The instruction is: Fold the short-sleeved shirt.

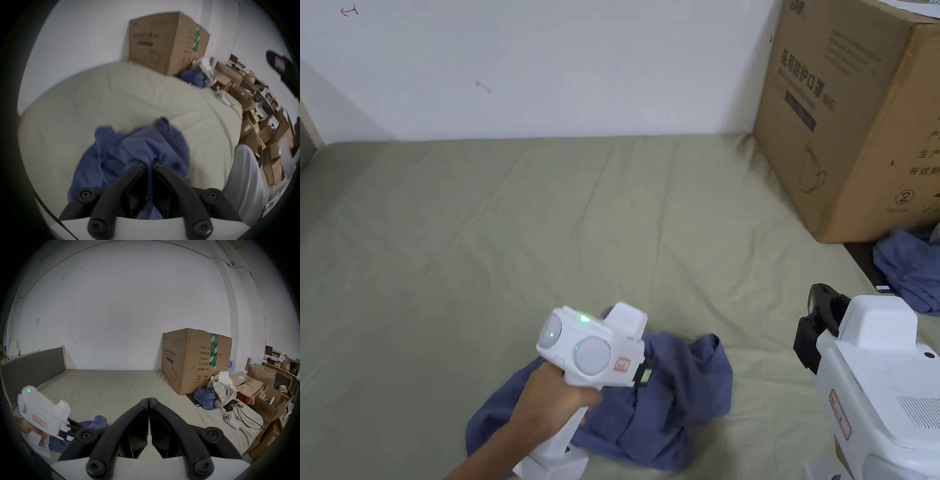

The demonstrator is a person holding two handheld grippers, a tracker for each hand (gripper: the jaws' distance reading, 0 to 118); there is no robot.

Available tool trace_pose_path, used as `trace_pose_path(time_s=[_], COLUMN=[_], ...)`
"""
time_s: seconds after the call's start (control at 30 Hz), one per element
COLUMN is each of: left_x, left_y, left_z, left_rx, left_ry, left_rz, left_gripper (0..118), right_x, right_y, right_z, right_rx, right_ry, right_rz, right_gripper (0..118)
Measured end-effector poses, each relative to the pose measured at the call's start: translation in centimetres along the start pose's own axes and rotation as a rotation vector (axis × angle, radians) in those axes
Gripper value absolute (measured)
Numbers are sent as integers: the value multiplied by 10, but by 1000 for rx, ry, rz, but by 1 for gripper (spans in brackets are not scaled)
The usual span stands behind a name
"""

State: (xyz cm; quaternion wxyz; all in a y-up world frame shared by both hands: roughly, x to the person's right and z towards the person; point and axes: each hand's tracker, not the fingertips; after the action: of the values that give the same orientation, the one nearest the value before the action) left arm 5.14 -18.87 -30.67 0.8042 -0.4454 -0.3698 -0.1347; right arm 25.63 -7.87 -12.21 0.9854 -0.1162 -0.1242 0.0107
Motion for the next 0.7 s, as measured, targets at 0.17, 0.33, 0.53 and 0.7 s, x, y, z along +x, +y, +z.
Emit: trace_pose_path(time_s=[0.17, 0.33, 0.53, 0.7], left_x=[-10, -13, -12, -13], left_y=[-27, -20, -7, -1], left_z=[-35, -11, 58, 130], left_rx=[-90, -13, 239, 470], left_ry=[82, 58, 140, 242], left_rz=[45, 143, 213, 211], left_gripper=[4, 55, 112, 112], right_x=[-4, -7, -9, -13], right_y=[-6, -4, 8, 19], right_z=[-2, 0, 5, 9], right_rx=[-23, -24, 5, 35], right_ry=[12, 19, 23, 28], right_rz=[-3, 4, 1, 2], right_gripper=[0, 0, 0, 0])
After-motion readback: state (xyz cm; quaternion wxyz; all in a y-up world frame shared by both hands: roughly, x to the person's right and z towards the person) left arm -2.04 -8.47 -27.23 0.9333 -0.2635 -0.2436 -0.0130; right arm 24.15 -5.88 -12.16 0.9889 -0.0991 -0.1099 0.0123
